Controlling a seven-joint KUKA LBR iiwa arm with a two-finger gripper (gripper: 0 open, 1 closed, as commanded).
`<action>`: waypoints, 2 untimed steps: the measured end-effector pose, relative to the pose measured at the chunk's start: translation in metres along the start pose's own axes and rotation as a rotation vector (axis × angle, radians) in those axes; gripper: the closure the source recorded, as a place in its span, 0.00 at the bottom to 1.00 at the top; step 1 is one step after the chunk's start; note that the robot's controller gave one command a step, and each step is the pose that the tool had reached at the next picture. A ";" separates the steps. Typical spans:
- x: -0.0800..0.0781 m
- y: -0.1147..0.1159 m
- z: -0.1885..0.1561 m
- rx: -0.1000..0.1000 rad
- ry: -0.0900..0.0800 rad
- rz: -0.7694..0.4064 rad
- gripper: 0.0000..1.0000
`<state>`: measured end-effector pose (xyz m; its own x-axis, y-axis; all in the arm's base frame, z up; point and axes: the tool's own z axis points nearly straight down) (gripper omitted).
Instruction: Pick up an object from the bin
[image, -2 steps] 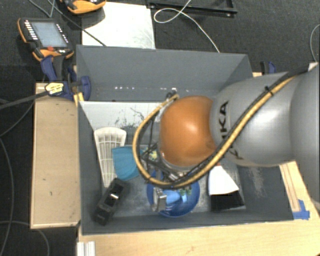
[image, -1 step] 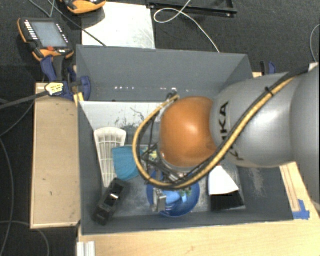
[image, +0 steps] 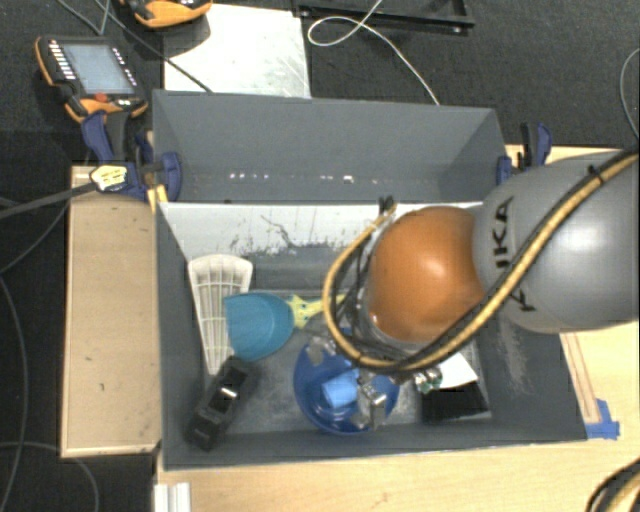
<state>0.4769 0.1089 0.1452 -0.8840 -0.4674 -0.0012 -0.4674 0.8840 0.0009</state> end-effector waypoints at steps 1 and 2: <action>-0.019 -0.003 -0.005 -0.001 -0.005 0.138 1.00; -0.019 -0.004 -0.005 -0.001 -0.005 0.144 0.00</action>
Offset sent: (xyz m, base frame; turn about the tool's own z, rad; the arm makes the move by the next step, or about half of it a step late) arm 0.0000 0.0000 0.0000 0.0000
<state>0.4954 0.1146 0.1506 -0.9419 -0.3359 -0.0058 -0.3359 0.9419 0.0021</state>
